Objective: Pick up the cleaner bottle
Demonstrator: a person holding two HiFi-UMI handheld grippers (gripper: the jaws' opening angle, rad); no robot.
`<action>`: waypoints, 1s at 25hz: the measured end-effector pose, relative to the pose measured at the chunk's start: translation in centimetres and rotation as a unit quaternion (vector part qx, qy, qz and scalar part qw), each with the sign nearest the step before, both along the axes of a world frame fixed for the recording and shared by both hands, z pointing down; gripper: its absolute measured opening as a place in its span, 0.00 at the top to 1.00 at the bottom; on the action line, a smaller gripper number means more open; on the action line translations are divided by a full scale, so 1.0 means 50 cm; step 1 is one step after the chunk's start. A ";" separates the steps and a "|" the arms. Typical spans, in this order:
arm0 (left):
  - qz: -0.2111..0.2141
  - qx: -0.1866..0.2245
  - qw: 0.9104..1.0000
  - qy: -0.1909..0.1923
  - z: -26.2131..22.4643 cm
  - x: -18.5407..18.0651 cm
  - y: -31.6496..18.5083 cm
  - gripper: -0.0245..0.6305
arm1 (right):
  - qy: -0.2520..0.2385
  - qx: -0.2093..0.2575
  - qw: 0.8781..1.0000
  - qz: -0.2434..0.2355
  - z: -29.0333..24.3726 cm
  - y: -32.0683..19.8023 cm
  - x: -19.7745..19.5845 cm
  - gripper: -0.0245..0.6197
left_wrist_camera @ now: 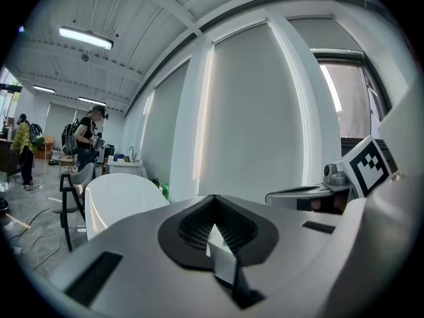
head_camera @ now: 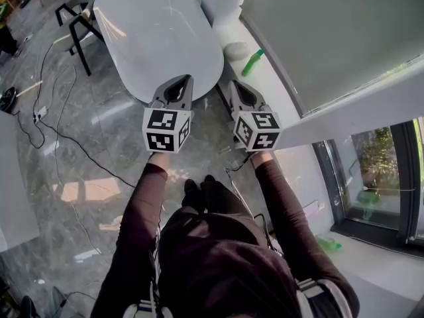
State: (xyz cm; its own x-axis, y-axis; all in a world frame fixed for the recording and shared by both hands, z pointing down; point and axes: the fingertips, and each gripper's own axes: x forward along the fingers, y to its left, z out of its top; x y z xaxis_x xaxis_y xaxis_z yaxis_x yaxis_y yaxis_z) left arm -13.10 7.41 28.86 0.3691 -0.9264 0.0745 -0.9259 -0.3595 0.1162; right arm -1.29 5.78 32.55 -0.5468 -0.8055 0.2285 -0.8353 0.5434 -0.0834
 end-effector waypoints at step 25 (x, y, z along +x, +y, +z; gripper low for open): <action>0.078 -0.034 0.996 -0.010 0.054 0.221 -0.320 0.95 | 0.012 -0.050 0.989 0.140 0.081 -0.265 0.289 0.96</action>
